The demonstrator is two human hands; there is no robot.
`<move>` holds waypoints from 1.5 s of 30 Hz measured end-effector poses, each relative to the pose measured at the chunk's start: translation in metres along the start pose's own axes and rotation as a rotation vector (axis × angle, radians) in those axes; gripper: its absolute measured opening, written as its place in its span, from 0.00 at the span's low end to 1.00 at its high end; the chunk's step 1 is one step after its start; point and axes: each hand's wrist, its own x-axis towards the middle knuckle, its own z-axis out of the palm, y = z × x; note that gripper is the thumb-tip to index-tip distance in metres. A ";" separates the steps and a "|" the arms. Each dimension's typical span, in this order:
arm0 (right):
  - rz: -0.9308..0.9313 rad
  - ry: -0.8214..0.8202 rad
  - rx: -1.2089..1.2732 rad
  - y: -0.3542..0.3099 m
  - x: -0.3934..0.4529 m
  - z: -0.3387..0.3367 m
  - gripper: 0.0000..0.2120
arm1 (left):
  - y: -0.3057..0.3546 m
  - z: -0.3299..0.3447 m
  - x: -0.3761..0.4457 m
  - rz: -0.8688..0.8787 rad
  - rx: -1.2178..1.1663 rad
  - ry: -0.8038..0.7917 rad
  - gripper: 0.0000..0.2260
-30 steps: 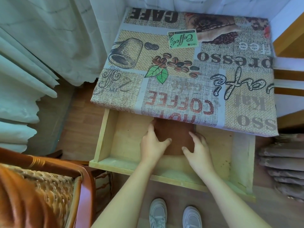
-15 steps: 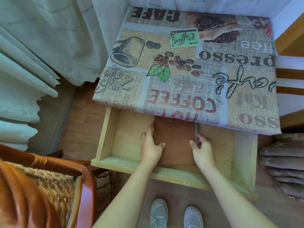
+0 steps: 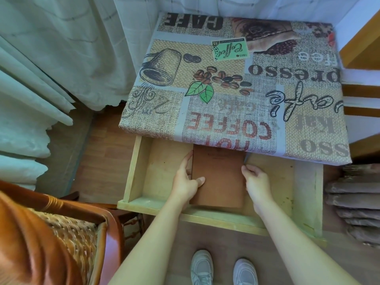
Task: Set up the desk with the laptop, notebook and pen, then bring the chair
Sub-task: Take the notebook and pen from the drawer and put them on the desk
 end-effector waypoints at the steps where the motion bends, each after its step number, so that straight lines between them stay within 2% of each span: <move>1: 0.018 0.022 0.018 -0.002 0.004 0.003 0.10 | 0.000 -0.002 0.001 0.000 0.011 -0.002 0.36; 5: 0.049 0.115 0.016 -0.007 0.018 0.012 0.08 | -0.005 -0.009 0.001 -0.028 -0.021 -0.038 0.36; 9: 0.035 0.171 -0.078 -0.007 0.028 0.021 0.17 | -0.012 -0.013 -0.001 -0.045 -0.032 -0.070 0.36; 13: -0.009 0.259 -0.341 -0.014 0.020 0.023 0.11 | -0.012 -0.013 -0.002 -0.033 -0.016 -0.065 0.35; 16: -0.092 0.320 -0.460 -0.017 0.016 0.018 0.11 | -0.013 -0.015 0.000 -0.039 -0.027 -0.069 0.34; 20: -0.089 0.202 -0.410 -0.008 0.017 0.014 0.09 | -0.013 -0.021 0.001 -0.058 -0.061 -0.118 0.33; 24: -0.020 0.136 -0.222 -0.014 0.008 0.013 0.11 | -0.010 -0.026 -0.004 -0.080 -0.131 -0.173 0.30; 32: 0.030 0.039 0.043 -0.033 -0.022 0.000 0.09 | -0.001 -0.031 -0.019 -0.080 -0.127 -0.135 0.31; 35: 0.048 -0.018 0.122 -0.039 -0.036 -0.010 0.13 | 0.004 -0.035 -0.031 -0.037 -0.126 -0.127 0.31; 39: 0.035 -0.094 0.130 -0.044 -0.053 -0.025 0.07 | 0.008 -0.037 -0.052 0.003 -0.107 -0.130 0.31; 45: 0.047 -0.219 0.125 -0.044 -0.077 -0.049 0.09 | 0.009 -0.036 -0.091 0.015 -0.066 -0.112 0.30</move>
